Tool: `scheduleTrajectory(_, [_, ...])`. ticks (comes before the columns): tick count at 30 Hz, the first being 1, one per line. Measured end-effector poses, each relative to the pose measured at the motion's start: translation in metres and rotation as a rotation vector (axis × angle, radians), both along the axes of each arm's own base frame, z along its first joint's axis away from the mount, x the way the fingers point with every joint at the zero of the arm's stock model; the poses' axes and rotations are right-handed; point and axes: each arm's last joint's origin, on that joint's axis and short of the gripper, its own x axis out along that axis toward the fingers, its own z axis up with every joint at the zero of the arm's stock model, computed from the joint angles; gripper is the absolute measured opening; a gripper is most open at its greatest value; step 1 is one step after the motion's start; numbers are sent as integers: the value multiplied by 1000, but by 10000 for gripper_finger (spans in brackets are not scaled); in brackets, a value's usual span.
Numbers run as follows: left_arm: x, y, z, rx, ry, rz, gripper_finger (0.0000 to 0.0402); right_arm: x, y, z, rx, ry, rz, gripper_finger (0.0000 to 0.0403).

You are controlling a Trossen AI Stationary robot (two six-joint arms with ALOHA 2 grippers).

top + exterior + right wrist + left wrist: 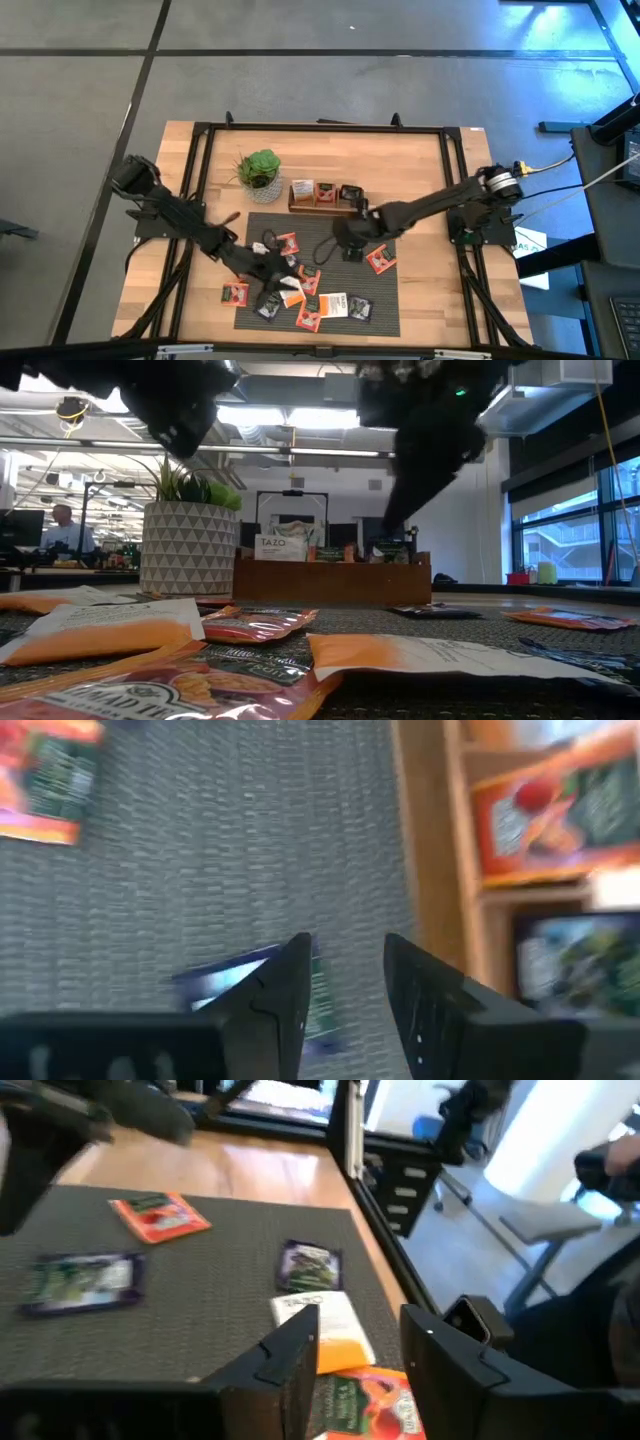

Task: Pick & Place Tea
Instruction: Put the orange tea bag into the middle section of the wooden organizer

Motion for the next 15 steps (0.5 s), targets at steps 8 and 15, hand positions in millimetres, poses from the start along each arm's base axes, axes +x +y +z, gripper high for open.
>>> scheduleTrajectory(8, [32,-18,-13,58,111,10,136,-19,21,-12,220,-187,-20,124])
scheduleTrajectory(15, [41,-21,-34,10,267,12,136,-5,32,-31,391,-315,8,124])
